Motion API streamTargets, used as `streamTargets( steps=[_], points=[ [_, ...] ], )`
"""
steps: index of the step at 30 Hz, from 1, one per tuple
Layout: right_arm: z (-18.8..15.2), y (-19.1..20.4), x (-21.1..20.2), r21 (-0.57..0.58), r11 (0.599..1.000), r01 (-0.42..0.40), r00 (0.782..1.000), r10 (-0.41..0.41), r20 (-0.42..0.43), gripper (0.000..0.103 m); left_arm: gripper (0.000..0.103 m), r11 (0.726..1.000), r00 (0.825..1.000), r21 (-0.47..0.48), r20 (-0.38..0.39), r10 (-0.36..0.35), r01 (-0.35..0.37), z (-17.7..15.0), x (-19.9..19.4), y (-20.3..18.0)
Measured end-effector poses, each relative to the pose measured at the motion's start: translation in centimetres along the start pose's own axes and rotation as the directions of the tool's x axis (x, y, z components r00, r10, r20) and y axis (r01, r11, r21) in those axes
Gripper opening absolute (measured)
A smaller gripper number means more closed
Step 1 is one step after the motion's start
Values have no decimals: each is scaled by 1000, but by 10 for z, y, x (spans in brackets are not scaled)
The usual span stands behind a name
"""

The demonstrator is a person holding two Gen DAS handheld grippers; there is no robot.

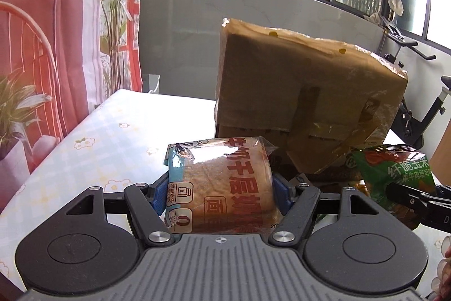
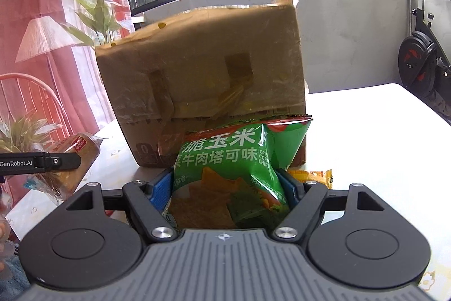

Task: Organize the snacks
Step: 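Lift both snacks over the box and open both tools to release them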

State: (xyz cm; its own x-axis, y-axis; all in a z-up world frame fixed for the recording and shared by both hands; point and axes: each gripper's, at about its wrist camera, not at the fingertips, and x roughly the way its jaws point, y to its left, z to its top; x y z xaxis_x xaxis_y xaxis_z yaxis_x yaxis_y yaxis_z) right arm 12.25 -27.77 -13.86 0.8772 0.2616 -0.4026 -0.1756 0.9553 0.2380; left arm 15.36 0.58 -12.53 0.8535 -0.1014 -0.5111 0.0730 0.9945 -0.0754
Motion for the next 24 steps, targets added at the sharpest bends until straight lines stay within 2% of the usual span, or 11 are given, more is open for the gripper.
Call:
streamTargets(
  steps=[8,14,18,21,24],
  points=[
    [46,-1,-26,-39,999,-15,989,20,144,77,73,999,990,-9,135,-32,34,58,-15,3],
    [105,1,-24,-80,997,-23,969,42,244,77,73,996,970,57,229,-84,73,110,-12,-20],
    [144,5,-6,-147,989,-23,960,63,274,77,73,990,958,112,265,-108,80,138,3,-42],
    [167,6,19,-202,979,12,961,44,271,77,73,986,959,142,258,-120,86,156,22,-59],
    [186,5,51,-228,972,59,970,-2,241,77,73,988,972,120,203,-116,93,173,52,-68]
  ],
)
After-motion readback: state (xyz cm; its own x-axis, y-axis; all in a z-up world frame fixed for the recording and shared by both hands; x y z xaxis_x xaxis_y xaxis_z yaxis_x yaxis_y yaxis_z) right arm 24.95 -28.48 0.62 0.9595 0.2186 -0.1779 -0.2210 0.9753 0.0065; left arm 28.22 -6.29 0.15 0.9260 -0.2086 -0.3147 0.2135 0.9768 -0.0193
